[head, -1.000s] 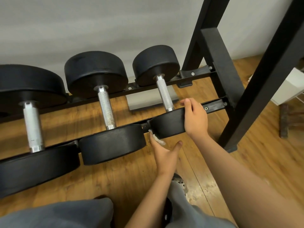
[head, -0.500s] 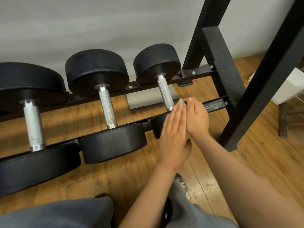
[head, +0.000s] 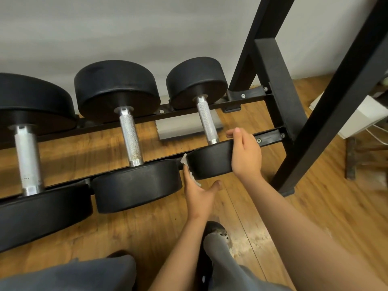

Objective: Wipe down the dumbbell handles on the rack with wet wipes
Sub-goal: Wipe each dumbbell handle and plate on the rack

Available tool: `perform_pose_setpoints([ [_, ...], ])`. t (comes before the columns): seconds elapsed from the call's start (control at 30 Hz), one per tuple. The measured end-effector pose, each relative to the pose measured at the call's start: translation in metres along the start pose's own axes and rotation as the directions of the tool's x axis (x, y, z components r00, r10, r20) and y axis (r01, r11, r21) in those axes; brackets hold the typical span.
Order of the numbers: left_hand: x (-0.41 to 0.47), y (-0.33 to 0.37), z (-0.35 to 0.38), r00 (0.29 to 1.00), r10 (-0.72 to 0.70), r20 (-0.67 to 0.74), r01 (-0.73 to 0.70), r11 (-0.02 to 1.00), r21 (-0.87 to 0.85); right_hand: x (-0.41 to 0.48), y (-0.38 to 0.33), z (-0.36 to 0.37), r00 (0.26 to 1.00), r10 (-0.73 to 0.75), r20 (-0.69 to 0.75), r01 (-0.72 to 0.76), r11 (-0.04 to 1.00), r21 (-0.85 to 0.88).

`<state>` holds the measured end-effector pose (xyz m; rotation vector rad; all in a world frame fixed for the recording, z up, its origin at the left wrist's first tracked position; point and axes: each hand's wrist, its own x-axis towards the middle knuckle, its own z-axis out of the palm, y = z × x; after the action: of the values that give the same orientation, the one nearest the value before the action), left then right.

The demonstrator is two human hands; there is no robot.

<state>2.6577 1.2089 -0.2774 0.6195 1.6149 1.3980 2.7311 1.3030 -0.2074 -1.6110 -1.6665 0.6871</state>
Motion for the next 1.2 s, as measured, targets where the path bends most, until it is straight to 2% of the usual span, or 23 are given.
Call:
perform_pose_setpoints([
  [0.2,-0.004,0.009,0.006,0.998,-0.033,-0.052,0.031,0.998,-0.053,0.0,-0.001,0.0,1.0,-0.012,-0.009,0.012,1.0,0.007],
  [0.3,-0.011,0.013,0.005,0.988,0.136,-0.077,-0.125,0.982,0.14,0.0,-0.002,0.0,1.0,-0.005,-0.013,0.005,1.0,-0.004],
  [0.43,-0.007,0.02,0.0,0.899,0.437,0.033,-0.412,0.818,0.401,0.0,-0.003,0.0,1.0,-0.031,0.0,0.031,0.999,-0.027],
  [0.57,-0.016,0.033,-0.006,0.851,0.496,0.171,-0.516,0.733,0.443,-0.001,-0.006,-0.002,0.998,-0.038,0.044,0.039,0.999,-0.023],
  [0.67,-0.026,0.04,-0.019,0.824,0.506,0.255,-0.566,0.703,0.431,-0.002,-0.012,-0.009,0.991,-0.05,0.127,0.044,0.998,0.047],
  [0.77,-0.034,0.058,-0.034,0.818,0.539,0.199,-0.57,0.715,0.405,-0.013,-0.024,-0.018,0.983,-0.078,0.166,0.062,0.993,0.101],
  [0.87,-0.04,0.089,-0.05,0.783,0.609,0.122,-0.588,0.662,0.465,-0.03,-0.043,-0.028,0.975,-0.16,0.157,0.158,0.987,0.022],
  [1.0,-0.051,0.142,-0.077,0.751,0.646,0.138,-0.603,0.585,0.542,-0.05,-0.089,-0.053,0.932,-0.308,0.19,0.334,0.934,-0.124],
  [1.1,-0.059,0.181,-0.102,0.721,0.657,0.22,-0.614,0.459,0.641,-0.066,-0.129,-0.075,0.877,-0.445,0.18,0.477,0.851,-0.219],
  [1.2,-0.064,0.217,-0.134,0.709,0.661,0.246,-0.55,0.3,0.779,-0.082,-0.16,-0.092,0.824,-0.527,0.209,0.566,0.748,-0.347],
])
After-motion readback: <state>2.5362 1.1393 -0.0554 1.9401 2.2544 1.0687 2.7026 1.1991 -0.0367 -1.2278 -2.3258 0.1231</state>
